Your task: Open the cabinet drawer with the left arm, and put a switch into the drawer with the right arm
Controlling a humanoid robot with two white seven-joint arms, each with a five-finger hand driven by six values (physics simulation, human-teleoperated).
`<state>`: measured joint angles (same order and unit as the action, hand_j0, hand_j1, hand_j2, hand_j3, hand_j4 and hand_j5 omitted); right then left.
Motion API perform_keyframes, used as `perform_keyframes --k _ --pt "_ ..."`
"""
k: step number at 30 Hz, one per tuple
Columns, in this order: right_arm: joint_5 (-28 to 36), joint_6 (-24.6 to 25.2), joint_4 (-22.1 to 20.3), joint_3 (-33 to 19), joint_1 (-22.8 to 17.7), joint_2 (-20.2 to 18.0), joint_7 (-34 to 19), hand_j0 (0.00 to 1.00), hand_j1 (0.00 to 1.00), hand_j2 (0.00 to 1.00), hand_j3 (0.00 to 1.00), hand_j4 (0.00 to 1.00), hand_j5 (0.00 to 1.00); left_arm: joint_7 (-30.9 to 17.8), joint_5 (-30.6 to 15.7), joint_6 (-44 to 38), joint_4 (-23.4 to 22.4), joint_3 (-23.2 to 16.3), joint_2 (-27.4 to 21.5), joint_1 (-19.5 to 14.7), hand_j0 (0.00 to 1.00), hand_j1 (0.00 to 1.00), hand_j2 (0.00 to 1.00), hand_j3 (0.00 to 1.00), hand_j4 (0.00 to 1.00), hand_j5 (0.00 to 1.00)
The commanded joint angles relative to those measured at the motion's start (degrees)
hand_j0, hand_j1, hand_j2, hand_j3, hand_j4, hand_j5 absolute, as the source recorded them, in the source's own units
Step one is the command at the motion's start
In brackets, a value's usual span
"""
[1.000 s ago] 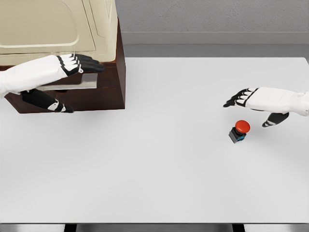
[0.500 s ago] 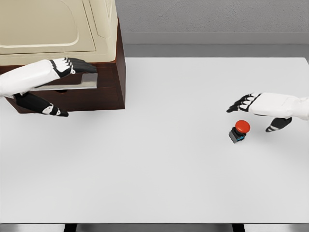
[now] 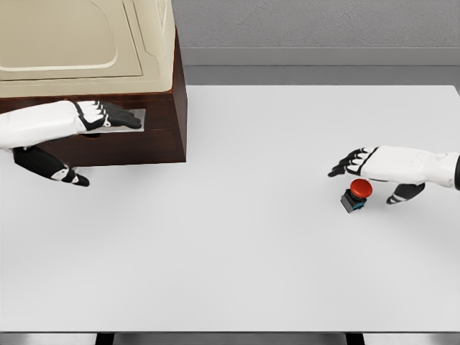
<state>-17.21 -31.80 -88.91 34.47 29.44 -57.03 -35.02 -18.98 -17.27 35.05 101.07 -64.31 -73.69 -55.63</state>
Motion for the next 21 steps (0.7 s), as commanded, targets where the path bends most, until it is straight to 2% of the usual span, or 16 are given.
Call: perform_keyframes --k 1,6,7,11,13,21 --pt "0.2 0.2 1.3 0.0 0.0 0.2 0.0 1.00 1.00 1.00 1.00 1.00 1.00 -6.3 -3.9 -0.4 0.0 1.0 -0.8 0.0 1.00 1.00 1.00 1.00 1.00 1.00" --pt "0.1 0.2 3.5 0.1 0.1 2.4 0.0 1.00 1.00 1.00 1.00 1.00 1.00 -6.6 -9.4 -0.9 0.0 1.9 -2.7 -1.6 1.00 1.00 1.00 1.00 1.00 1.00" --pt "0.0 0.2 3.5 0.2 0.1 2.6 0.0 1.00 1.00 1.00 1.00 1.00 1.00 -6.7 -10.2 -3.6 -0.1 1.9 -2.7 -2.0 1.00 1.00 1.00 1.00 1.00 1.00" --pt "0.0 0.1 3.4 0.8 0.2 3.4 0.0 1.00 1.00 1.00 1.00 1.00 1.00 -6.3 -10.3 -8.2 -0.2 2.6 -2.6 -2.1 1.00 1.00 1.00 1.00 1.00 1.00" --pt "-0.2 0.1 3.4 0.8 0.2 4.0 0.0 1.00 1.00 1.00 1.00 1.00 1.00 -6.4 -10.7 -14.2 -0.1 2.7 -2.6 -2.0 1.00 1.00 1.00 1.00 1.00 1.00" --pt "-0.2 0.0 3.5 1.4 0.3 3.9 0.0 0.94 0.94 0.94 0.94 0.94 0.94 -6.5 -8.7 -18.0 -0.1 3.1 -2.4 -1.6 1.00 1.00 1.00 1.00 1.00 1.00"
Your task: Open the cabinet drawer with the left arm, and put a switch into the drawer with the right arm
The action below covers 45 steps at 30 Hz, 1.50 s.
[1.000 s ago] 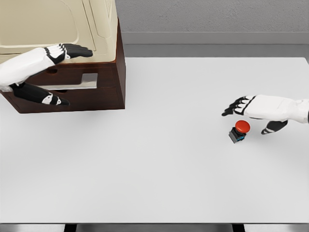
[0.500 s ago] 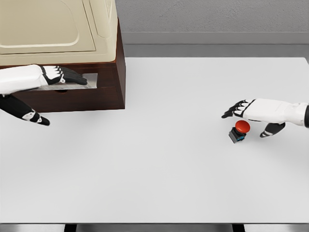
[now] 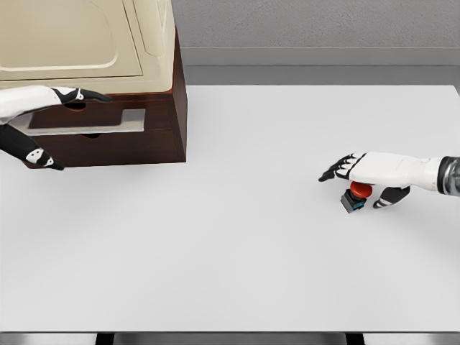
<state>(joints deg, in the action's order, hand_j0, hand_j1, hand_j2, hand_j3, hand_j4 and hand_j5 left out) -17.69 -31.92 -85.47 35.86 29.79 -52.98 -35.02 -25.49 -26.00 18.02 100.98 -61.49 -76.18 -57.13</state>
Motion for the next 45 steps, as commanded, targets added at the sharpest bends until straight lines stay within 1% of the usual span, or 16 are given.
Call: perform_keyframes --k 1,2,4,5,10,19,21,23,26,28,33,34,35,40,42,45 --pt "0.3 0.0 0.0 0.0 0.0 -0.2 0.0 0.92 0.92 0.92 0.92 0.92 0.92 -0.1 -0.3 -1.0 0.0 0.3 0.1 0.0 1.00 1.00 1.00 1.00 1.00 1.00" --pt "0.3 0.0 -0.1 0.0 0.0 -0.3 0.0 0.91 0.91 0.91 0.91 0.91 0.91 0.0 -0.6 -1.1 0.0 0.3 0.1 0.2 1.00 1.00 1.00 1.00 1.00 1.00" --pt "0.3 -0.1 -0.3 0.0 -0.1 -0.4 0.0 0.89 0.89 0.89 0.89 0.89 0.89 0.0 -2.8 -1.1 0.0 0.2 0.1 0.3 1.00 1.00 1.00 1.00 1.00 1.00" --pt "0.3 -0.1 -0.4 0.0 -0.1 -0.4 0.0 0.87 0.87 0.87 0.87 0.87 0.87 0.1 -2.9 -1.1 0.0 0.2 0.2 0.4 1.00 1.00 1.00 1.00 1.00 1.00" --pt "0.3 -0.9 -0.5 0.0 -0.1 -0.6 0.0 0.86 0.86 0.86 0.86 0.86 0.86 0.4 -2.7 -1.8 -0.3 0.3 0.7 1.7 1.00 1.00 1.00 1.00 1.00 1.00" --pt "0.3 -0.9 -0.6 0.0 -0.1 -0.7 0.0 0.86 0.86 0.86 0.86 0.86 0.86 0.7 -2.7 -2.3 -0.5 0.2 1.3 2.2 1.00 1.00 1.00 1.00 1.00 1.00" --pt "0.3 -1.0 -0.7 0.0 -0.2 -0.7 0.0 0.84 0.84 0.84 0.84 0.84 0.84 0.7 -2.4 -5.7 -0.6 0.2 1.5 2.1 1.00 1.00 1.00 1.00 1.00 1.00" --pt "0.3 -1.0 -0.8 0.0 -0.2 -0.7 0.0 0.82 0.82 0.82 0.82 0.82 0.82 0.7 -2.2 -5.8 -0.7 0.2 2.4 2.1 1.00 1.00 1.00 1.00 1.00 1.00" --pt "0.3 -1.0 -0.8 0.0 -0.2 -0.7 0.0 0.78 0.78 0.78 0.78 0.78 0.78 0.7 -2.2 -5.8 -0.8 0.9 2.7 3.3 1.00 1.00 1.00 1.00 1.00 1.00" --pt "0.3 -1.0 -0.8 0.0 -0.2 -0.8 0.0 0.78 0.78 0.78 0.78 0.78 0.78 0.7 -2.2 -5.8 -0.8 1.1 2.7 4.1 1.00 1.00 1.00 1.00 1.00 1.00" --pt "0.3 -1.0 -0.8 0.0 -0.2 -1.2 0.0 0.75 0.75 0.75 0.75 0.75 0.75 0.9 -1.8 -5.9 -2.0 1.2 2.8 4.2 1.00 1.00 1.00 1.00 1.00 1.00" --pt "0.4 -1.0 -0.8 0.0 -0.2 -1.3 0.0 0.73 0.73 0.73 0.73 0.73 0.73 0.9 -1.8 -6.9 -2.4 1.6 2.8 4.2 1.00 1.00 1.00 1.00 1.00 1.00" --pt "0.3 -1.0 -0.8 0.0 -0.2 -1.3 0.0 0.73 0.73 0.73 0.73 0.73 0.73 0.9 -1.7 -8.4 -2.4 2.3 3.0 4.4 1.00 1.00 1.00 1.00 1.00 1.00" --pt "0.3 -1.0 -0.8 0.0 -0.1 -1.3 0.0 0.72 0.72 0.72 0.72 0.72 0.72 0.9 -2.0 -8.6 -2.1 2.3 3.2 4.5 1.00 1.00 1.00 1.00 1.00 1.00" --pt "0.4 -2.2 -0.8 0.0 -0.1 -1.3 0.0 0.72 0.72 0.72 0.72 0.72 0.72 0.9 -2.5 -8.5 -1.7 2.3 3.2 4.6 1.00 1.00 1.00 1.00 1.00 1.00" --pt "0.4 -2.4 -0.8 -0.1 -0.1 -1.3 0.0 0.70 0.70 0.70 0.70 0.70 0.70 0.9 -2.6 -8.5 -1.7 2.4 3.3 6.0 1.00 1.00 1.00 1.00 1.00 1.00"
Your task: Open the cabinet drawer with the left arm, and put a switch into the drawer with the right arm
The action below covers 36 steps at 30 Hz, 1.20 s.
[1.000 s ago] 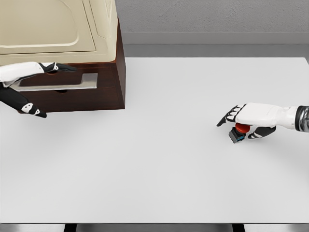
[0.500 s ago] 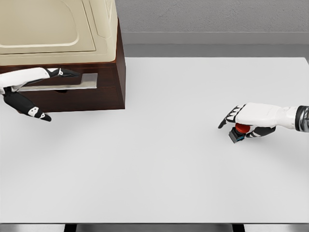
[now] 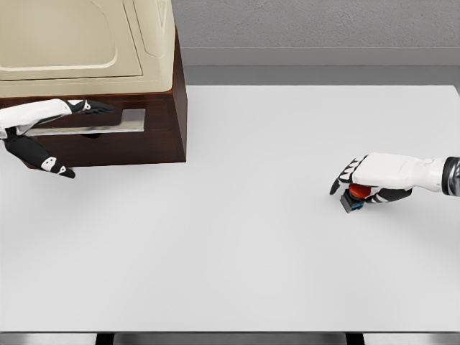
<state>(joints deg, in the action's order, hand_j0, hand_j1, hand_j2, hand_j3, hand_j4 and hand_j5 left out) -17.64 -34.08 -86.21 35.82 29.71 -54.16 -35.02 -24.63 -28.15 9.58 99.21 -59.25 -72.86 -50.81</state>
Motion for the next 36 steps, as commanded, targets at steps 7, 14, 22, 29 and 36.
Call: perform_keyframes --k 7,14,22,29,36 --pt "0.5 -0.4 0.1 -0.1 0.0 -0.1 0.0 0.63 0.63 0.63 0.63 0.63 0.63 0.0 -0.6 0.0 0.1 1.0 0.0 0.4 1.00 1.00 1.00 1.00 1.00 1.00" --pt "0.5 -0.5 0.1 -0.2 0.2 -0.1 0.0 0.61 0.61 0.61 0.61 0.61 0.61 -0.1 -0.5 -0.1 0.0 4.9 -0.1 4.6 1.00 1.00 1.00 1.00 1.00 1.00" --pt "0.6 -0.5 0.1 -0.3 0.2 -0.1 0.0 0.59 0.59 0.59 0.59 0.59 0.59 -0.1 -0.5 -0.1 0.0 6.4 -0.1 6.2 1.00 1.00 1.00 1.00 1.00 1.00" --pt "0.7 -0.4 0.2 -0.2 0.1 -0.1 0.0 0.73 0.73 0.73 0.73 0.73 0.73 0.0 -0.6 -0.2 -0.1 6.5 -0.2 6.5 1.00 1.00 1.00 1.00 1.00 1.00" --pt "0.7 -0.5 -0.1 -0.2 0.2 -0.1 0.0 0.76 0.76 0.76 0.76 0.76 0.76 -0.1 -0.3 -0.7 -0.4 12.8 -0.2 12.2 1.00 1.00 1.00 1.00 1.00 1.00"
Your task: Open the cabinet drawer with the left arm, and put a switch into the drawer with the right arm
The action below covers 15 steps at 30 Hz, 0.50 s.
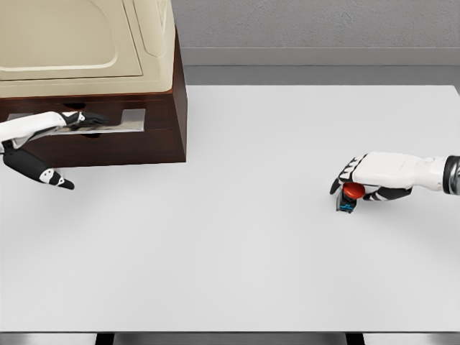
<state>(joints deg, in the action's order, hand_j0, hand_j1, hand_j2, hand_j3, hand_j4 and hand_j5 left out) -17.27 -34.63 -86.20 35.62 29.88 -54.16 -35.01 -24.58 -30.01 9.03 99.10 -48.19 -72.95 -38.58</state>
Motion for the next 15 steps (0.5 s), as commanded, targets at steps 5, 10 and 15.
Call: perform_keyframes --k 5,10,15 --pt "0.3 0.0 -0.8 0.1 -0.1 -0.1 0.0 0.76 0.76 0.76 0.76 0.76 0.76 -0.1 1.4 -0.7 -0.2 1.8 -0.1 0.7 1.00 1.00 1.00 1.00 1.00 1.00" --pt "0.3 0.1 -1.0 0.2 -0.2 -0.1 0.0 0.75 0.75 0.75 0.75 0.75 0.75 0.0 1.4 -1.3 0.0 1.9 -0.2 2.2 1.00 1.00 1.00 1.00 1.00 1.00" --pt "0.3 -0.2 -1.0 0.2 -0.3 -0.1 0.0 0.72 0.72 0.72 0.72 0.72 0.72 -0.6 1.3 -1.2 0.3 1.9 -0.6 3.5 1.00 1.00 1.00 1.00 1.00 1.00"
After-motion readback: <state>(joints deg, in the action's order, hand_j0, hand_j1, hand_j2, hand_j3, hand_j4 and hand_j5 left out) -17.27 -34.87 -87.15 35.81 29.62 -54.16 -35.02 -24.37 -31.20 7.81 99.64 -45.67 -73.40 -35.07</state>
